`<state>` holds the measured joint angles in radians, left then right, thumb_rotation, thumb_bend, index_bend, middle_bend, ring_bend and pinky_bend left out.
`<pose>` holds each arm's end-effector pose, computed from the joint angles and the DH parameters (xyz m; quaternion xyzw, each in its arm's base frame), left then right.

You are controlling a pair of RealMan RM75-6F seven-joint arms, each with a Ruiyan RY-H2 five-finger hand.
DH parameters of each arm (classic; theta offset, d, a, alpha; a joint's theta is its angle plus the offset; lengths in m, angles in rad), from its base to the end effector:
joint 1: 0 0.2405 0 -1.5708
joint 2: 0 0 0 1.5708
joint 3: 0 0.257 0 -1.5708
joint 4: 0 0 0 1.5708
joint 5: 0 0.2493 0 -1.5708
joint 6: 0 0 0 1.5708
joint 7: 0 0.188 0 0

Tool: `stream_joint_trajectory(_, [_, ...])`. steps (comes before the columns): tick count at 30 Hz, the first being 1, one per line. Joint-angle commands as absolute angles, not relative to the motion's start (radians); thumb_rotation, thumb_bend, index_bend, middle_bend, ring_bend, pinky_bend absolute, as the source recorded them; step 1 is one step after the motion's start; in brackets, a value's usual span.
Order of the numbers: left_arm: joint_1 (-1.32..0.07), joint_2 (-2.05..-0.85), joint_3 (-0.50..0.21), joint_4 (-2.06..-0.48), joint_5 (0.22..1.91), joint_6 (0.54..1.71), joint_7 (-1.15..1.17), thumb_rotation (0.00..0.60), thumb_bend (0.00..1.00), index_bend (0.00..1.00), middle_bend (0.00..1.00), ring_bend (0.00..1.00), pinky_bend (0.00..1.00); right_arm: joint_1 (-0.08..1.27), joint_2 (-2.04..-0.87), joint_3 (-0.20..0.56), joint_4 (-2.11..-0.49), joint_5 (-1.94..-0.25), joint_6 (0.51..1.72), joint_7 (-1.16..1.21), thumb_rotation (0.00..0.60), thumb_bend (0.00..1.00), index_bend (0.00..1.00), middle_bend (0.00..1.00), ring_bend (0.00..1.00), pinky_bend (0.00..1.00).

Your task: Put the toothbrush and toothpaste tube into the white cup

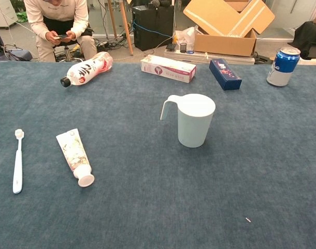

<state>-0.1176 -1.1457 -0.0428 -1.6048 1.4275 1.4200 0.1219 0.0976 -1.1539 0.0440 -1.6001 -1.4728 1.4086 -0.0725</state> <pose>-0.3357 0.2367 0.1074 -0.6127 -0.3847 -0.3351 0.6036 -0.3332 -0.2304 0.1002 0.6144 -0.3990 0.3499 0.5839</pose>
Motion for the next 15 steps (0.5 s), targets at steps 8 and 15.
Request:
stream_joint_trajectory(8, [-0.118,-1.128,-0.046,-1.614,1.426,1.417,0.091,0.600,0.01,0.36,0.33,0.27,0.32,0.133,-1.203,0.071,-1.633,-1.472,1.371,0.129,0.600,0.07,0.13,0.08,0.02,0.33])
stream_joint_trajectory(15, [-0.118,-1.125,-0.046,-1.616,1.425,1.415,0.086,0.600,0.01,0.36,0.33,0.27,0.32,0.176,-1.225,0.105,-1.677,-1.440,1.319,0.197,0.600,0.01,0.07,0.03,0.00,0.28])
